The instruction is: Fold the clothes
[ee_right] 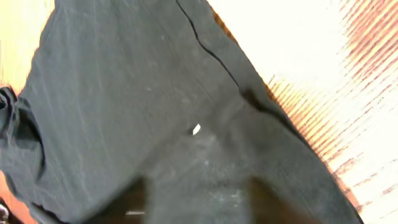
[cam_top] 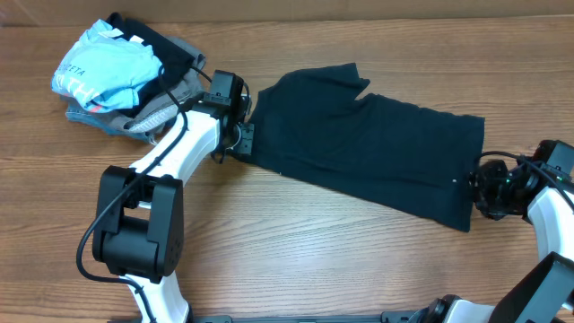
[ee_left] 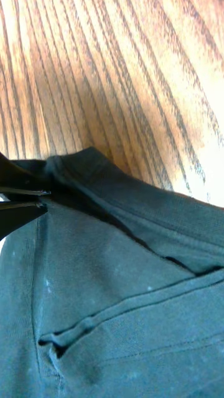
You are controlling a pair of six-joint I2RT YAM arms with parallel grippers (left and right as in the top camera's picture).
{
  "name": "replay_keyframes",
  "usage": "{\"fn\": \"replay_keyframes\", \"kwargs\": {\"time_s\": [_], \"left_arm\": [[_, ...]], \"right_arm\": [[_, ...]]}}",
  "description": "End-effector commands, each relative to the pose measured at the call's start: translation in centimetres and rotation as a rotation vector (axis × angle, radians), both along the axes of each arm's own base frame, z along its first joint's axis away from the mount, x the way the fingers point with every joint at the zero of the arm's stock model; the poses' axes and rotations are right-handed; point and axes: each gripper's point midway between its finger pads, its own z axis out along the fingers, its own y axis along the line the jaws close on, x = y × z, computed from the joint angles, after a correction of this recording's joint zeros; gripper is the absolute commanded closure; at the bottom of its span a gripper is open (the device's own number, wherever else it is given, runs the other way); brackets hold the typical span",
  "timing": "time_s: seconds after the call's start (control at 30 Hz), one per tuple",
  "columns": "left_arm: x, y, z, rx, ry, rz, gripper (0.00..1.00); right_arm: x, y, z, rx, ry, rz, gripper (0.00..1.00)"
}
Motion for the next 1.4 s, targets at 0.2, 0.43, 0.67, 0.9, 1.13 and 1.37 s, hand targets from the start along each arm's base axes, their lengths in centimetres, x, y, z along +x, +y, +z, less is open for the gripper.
{"fn": "replay_keyframes", "kwargs": {"time_s": [0.2, 0.43, 0.67, 0.9, 1.13, 1.37], "left_arm": [[0.3, -0.6, 0.3, -0.030, 0.003, 0.005, 0.82], [-0.1, -0.5, 0.2, -0.025, 0.021, 0.005, 0.86], [-0.9, 0.1, 0.0, -0.009, 0.056, 0.015, 0.96], [-3.1, 4.0, -0.5, 0.071, 0.166, 0.165, 0.96], [-5.4, 5.9, -0.6, 0.093, 0.268, 0.206, 0.96], [-5.0, 5.6, 0.0, 0.081, 0.244, 0.201, 0.88]], "right_arm": [[-4.9, 1.2, -1.3, 0.032, 0.228, -0.010, 0.15], [-7.9, 2.9, -4.9, 0.071, 0.300, -0.028, 0.48], [-8.5, 3.9, -5.3, 0.116, 0.304, -0.041, 0.96], [-11.6, 5.5, -4.0, 0.163, 0.416, -0.083, 0.96], [-12.6, 5.7, -2.7, 0.143, 0.416, -0.086, 0.96], [-10.5, 4.8, -2.6, 0.091, 0.303, -0.021, 0.45]]}}
